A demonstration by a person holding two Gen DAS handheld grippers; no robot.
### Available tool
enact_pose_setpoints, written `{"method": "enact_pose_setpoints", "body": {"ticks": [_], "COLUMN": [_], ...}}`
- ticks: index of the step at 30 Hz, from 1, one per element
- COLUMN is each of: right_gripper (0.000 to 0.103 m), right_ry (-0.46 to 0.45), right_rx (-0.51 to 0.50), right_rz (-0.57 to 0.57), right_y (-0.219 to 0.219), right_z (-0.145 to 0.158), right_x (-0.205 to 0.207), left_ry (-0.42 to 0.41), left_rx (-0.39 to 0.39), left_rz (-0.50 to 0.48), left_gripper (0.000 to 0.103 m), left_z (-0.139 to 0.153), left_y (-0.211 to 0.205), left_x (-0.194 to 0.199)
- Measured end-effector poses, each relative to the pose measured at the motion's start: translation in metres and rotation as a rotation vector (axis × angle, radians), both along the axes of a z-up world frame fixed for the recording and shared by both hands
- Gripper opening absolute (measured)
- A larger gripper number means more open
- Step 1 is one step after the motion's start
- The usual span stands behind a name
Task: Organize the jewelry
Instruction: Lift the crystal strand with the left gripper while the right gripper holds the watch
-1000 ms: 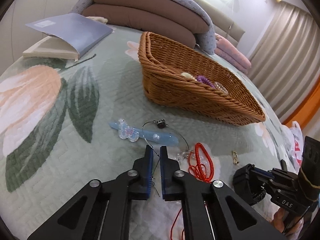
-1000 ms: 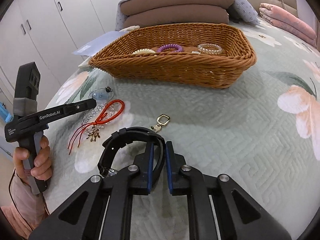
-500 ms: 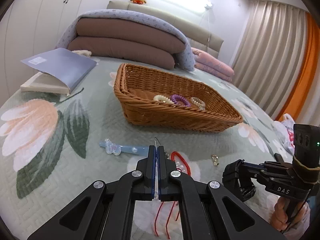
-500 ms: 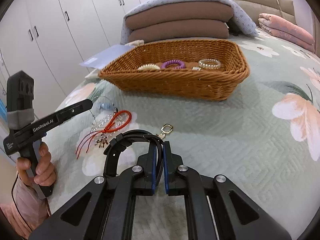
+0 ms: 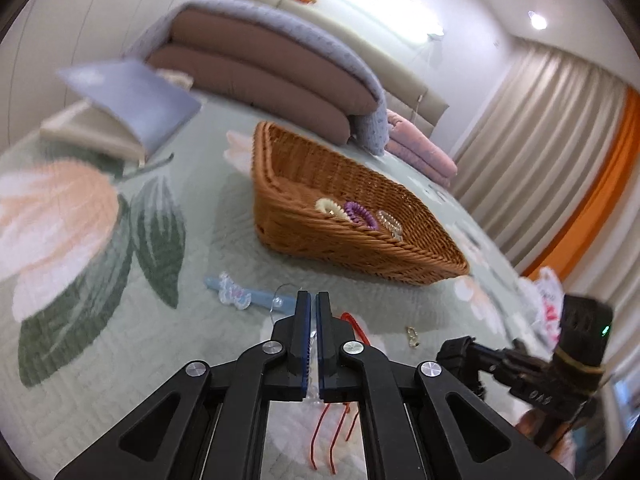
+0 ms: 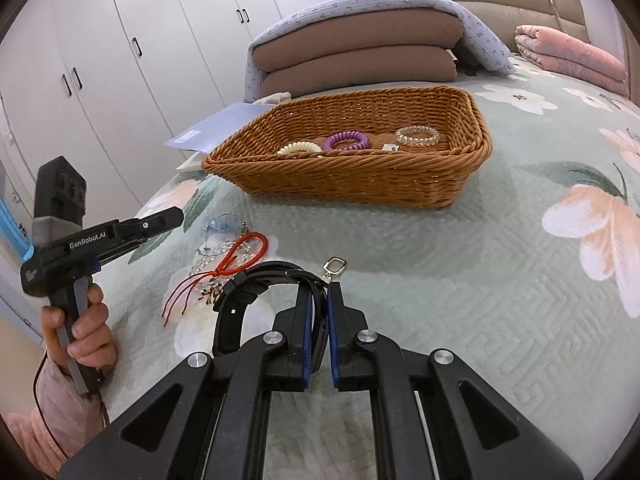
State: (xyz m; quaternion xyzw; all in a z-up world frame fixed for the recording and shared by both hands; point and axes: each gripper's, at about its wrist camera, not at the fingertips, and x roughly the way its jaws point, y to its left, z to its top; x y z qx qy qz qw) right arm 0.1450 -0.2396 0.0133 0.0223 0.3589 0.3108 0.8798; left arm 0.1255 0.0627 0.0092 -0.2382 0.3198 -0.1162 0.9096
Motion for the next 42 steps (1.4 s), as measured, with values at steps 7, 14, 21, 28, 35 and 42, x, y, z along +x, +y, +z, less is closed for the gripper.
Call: {"method": "enact_pose_setpoints", "body": {"ticks": [7,14,21,28,35,42], "right_gripper": [0.010,0.010,0.010,0.010,0.011,0.010], "right_ry": [0.014,0.028,0.012,0.021,0.016,0.006], "right_rx": [0.007,0.014,-0.010,0.003,-0.005,-0.016], "right_rz": [0.003,-0.001,0.011,0.010,0.011,0.007], "right_y": [0.000,-0.003,0.002,0.000,0.001,0.004], "right_z": [-0.002,-0.004,-0.004,-0.005,-0.004,-0.004], "right_x": [0.002,0.004,0.000,0.000,0.000,-0.002], "left_ry": [0.043,0.173,0.176,0.198,0.218,0.199], "left_rx": [0.059,0.153,0.185,0.314,0.333,0.362], "left_rz": [-0.141,-0.114,-0.075,-0.059,-0.055,-0.044], "left_gripper": [0.007,0.007,0.007,0.017,0.018,0.011], "left_z": [0.004,-0.016,-0.016,-0.018,-0.021,-0.021], "left_y": [-0.033,-0.056,-0.052,-0.065,-0.065,-0.070], "left_x": [0.010,0.046,0.052,0.061,0.068,0.072]}}
